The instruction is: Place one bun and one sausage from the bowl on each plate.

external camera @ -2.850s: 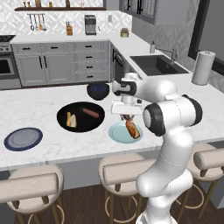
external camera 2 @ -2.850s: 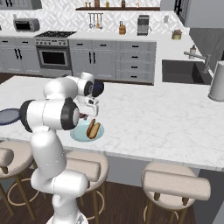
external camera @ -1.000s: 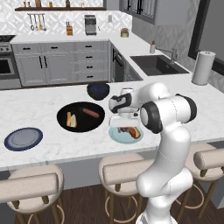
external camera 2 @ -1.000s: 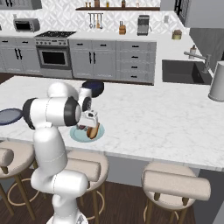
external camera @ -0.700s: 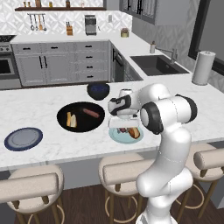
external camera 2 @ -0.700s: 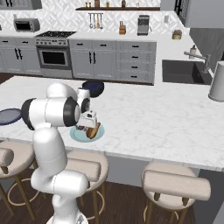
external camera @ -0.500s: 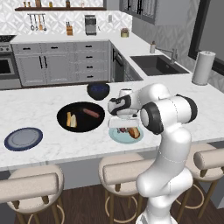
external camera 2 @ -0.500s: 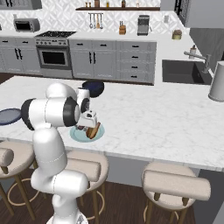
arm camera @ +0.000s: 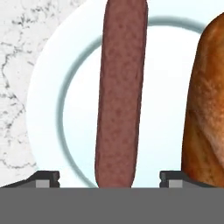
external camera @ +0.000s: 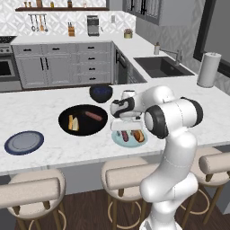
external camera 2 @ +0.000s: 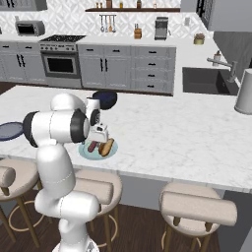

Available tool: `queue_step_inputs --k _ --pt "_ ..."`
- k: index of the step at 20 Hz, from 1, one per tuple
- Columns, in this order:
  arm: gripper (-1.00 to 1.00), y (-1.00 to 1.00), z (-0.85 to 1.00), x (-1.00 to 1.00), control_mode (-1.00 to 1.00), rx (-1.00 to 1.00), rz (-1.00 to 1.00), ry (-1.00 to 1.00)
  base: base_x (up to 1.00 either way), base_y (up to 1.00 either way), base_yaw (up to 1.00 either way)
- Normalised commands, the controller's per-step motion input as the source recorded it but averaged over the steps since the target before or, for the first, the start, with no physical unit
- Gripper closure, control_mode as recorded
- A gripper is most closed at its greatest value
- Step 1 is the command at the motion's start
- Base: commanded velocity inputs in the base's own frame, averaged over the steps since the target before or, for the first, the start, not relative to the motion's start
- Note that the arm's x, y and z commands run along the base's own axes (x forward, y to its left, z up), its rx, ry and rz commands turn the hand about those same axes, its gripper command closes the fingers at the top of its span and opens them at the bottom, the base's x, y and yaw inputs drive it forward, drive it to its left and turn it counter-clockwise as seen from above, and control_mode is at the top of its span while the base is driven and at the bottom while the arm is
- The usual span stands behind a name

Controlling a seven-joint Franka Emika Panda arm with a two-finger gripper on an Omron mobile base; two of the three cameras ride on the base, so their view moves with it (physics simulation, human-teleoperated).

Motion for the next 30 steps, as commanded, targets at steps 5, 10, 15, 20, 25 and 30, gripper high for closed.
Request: queue_step_inputs --k 5,10,15,20,25,30 --pt "-1.0 0.0 0.72 -0.55 -1.0 0.03 0.0 -0.19 0.0 0.0 0.0" --pt "-1.0 -0.01 0.92 -0.83 -1.0 0.08 0.0 -0.26 0.0 0.0 0.0" --pt "-1.0 0.0 0.54 -1.0 -1.0 0.03 0.0 -0.2 0.0 0.0 0.0" --pt "-1.0 0.0 0.18 -0.82 -1.0 -0.02 0.0 -0.08 0.0 0.0 0.0" --pt "-1.0 0.0 0.05 -0.18 -1.0 -0.01 0.0 -0.02 0.0 0.0 0.0" --pt "-1.0 0.0 0.0 -0.02 -1.0 0.0 0.0 0.0 0.0 0.0 0.0"
